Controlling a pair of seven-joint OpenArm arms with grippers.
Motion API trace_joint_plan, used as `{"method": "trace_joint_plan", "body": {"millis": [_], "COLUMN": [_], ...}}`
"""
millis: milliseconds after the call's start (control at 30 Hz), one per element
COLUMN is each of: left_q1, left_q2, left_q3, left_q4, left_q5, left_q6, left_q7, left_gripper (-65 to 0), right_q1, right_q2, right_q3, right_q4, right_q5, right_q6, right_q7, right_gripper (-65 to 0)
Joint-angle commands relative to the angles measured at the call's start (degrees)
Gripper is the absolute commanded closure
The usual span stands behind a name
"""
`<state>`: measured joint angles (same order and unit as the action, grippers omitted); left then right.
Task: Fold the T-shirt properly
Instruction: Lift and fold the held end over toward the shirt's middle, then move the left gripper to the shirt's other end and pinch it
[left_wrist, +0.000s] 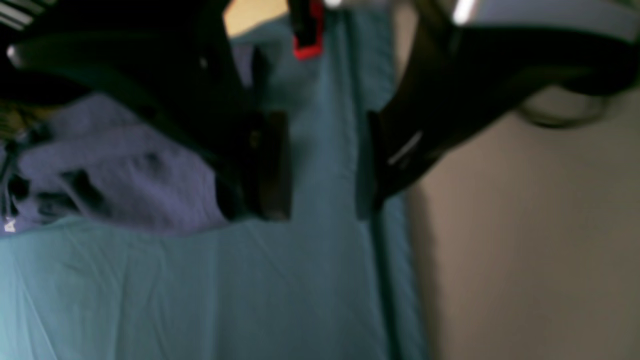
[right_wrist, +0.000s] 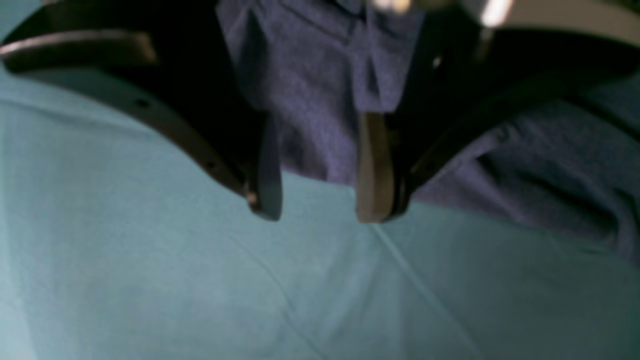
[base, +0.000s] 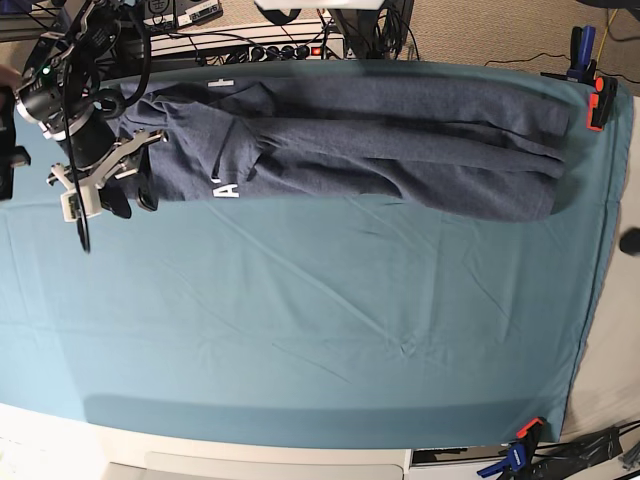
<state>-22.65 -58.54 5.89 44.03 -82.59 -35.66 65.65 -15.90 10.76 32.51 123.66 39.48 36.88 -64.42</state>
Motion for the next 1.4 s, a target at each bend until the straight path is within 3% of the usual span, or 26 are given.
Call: {"method": "trace_joint_plan", "body": {"millis": [0, 133, 300, 800, 967, 1167, 1367], "left_q1": [-0.3, 2.7, 4.7, 6.8, 6.8, 6.8, 7.9], "left_q2": [-1.0, 0.8, 0.4, 1.9, 3.5, 4.8, 5.4], "left_q3": [-0.5, -0.5, -0.5, -0.5, -0.5, -0.5, -0.5], "left_q4": [0.5, 0.5, 0.5, 0.5, 0.5, 0.5, 0.5], "left_q5": [-1.4, -2.4, -2.4, -2.4, -2.4, -2.4, -2.4], "left_q6": [-0.2, -0.6, -2.6, -2.9, -3.0, -3.2, -3.2], "left_q7": [-0.1, 2.2, 5.8, 6.3, 6.3, 6.4, 6.1], "left_gripper": [-24.1, -24.1, -24.1, -24.1, -24.1, -24.1, -24.1], "right_q1": [0.3, 0.3, 0.3, 0.3, 0.3, 0.4, 0.6], "right_q2": [0.3, 0.2, 0.2, 0.3, 0.3, 0.3, 0.3], "right_q3": [0.2, 0.2, 0.2, -0.7, -7.5, -17.8, -20.7], "right_q4": [0.9, 0.9, 0.9, 0.9, 0.9, 0.9, 0.9], "right_q5": [0.5, -1.2, -1.6, -3.9, -8.4, -17.0, -22.6], "right_q6": [-0.3, -0.3, -0.3, 3.1, 3.1, 3.1, 2.5], "right_q7": [1.6, 1.8, 2.0, 1.7, 2.4, 6.9, 9.8], "right_gripper": [-26.0, -26.0, -26.0, -26.0, -26.0, -26.0, -26.0]}}
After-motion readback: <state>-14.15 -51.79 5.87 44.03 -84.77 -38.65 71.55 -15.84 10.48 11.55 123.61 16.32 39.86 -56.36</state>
